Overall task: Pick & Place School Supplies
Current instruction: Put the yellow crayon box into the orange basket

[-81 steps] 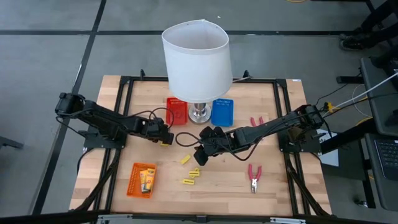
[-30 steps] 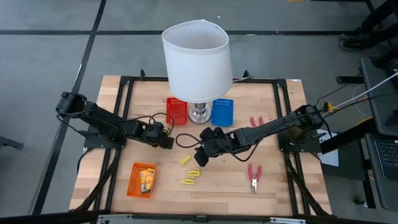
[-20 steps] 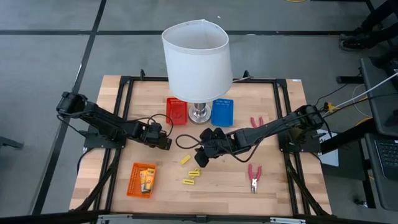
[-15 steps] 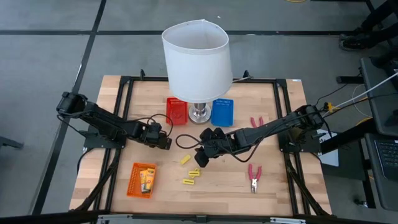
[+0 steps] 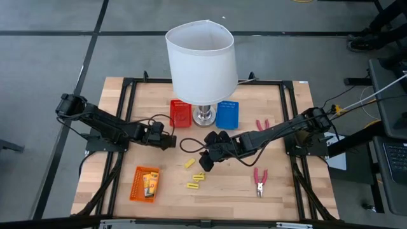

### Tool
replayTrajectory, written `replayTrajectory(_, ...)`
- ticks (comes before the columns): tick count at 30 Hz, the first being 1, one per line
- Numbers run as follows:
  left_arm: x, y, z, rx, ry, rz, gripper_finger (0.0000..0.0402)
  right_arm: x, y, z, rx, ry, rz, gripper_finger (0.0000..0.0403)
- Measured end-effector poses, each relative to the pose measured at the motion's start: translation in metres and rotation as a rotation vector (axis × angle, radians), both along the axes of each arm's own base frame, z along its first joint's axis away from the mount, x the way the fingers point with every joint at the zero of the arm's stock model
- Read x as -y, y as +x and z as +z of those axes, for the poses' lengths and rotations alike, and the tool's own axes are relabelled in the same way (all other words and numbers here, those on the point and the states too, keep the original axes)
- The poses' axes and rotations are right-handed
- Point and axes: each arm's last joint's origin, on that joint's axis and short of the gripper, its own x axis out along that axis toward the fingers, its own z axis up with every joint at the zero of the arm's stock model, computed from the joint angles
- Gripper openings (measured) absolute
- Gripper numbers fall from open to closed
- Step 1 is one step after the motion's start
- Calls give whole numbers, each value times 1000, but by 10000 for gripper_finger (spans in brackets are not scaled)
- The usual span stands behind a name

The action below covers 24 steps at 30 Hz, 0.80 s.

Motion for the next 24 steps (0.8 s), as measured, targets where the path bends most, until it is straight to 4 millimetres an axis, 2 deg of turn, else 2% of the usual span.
replayTrajectory(13, -4, -2, -5, -61, 21, -4, 255, 0, 0, 0, -6, -4, 8, 183)
replayTrajectory(24, 8, -6, -10, -102, -26, -13, 255, 0, 0, 0, -6, 1, 1, 183)
